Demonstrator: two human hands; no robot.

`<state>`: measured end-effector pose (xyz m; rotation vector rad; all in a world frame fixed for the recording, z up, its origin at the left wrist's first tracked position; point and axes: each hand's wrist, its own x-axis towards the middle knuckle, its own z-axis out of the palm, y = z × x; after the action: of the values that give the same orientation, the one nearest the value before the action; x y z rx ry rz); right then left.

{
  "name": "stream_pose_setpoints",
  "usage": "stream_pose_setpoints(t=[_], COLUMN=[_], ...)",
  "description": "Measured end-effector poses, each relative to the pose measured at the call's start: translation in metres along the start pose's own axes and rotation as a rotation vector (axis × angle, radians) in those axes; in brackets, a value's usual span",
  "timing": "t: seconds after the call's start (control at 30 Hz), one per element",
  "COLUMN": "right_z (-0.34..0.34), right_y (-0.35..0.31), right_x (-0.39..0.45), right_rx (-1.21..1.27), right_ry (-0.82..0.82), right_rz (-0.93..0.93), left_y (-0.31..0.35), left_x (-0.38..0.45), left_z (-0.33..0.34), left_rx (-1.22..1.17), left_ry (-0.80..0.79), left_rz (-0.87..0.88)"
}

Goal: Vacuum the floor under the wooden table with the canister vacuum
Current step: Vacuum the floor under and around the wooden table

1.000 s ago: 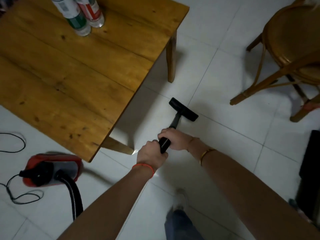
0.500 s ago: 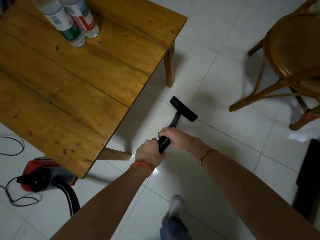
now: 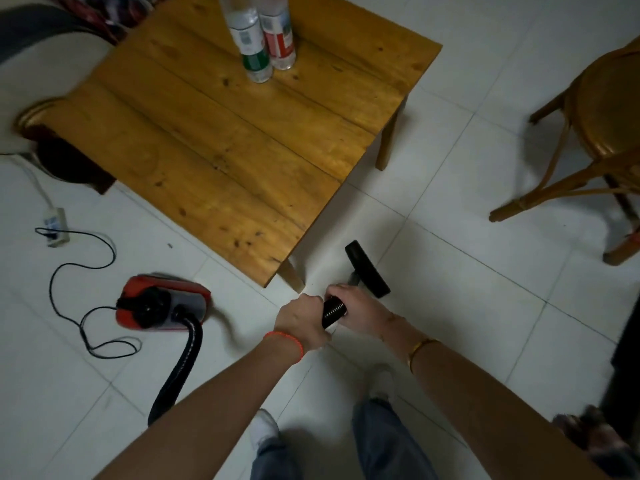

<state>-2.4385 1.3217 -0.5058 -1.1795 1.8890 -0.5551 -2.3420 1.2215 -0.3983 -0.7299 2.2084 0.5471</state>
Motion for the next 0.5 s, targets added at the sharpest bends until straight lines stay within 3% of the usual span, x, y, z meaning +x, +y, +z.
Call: stream_pose_setpoints(t=[0.5], right_z=[0.167], right_y=[-0.166], right_x=[-0.026], right_rx=[0.144], right_ry=[0.174], right_rz=[0.234], left_y=[-0.17], left_x=[-0.119], left_z=[0.048], left_rx=[0.414], left_ry=[0.13], left_rz=[0.22])
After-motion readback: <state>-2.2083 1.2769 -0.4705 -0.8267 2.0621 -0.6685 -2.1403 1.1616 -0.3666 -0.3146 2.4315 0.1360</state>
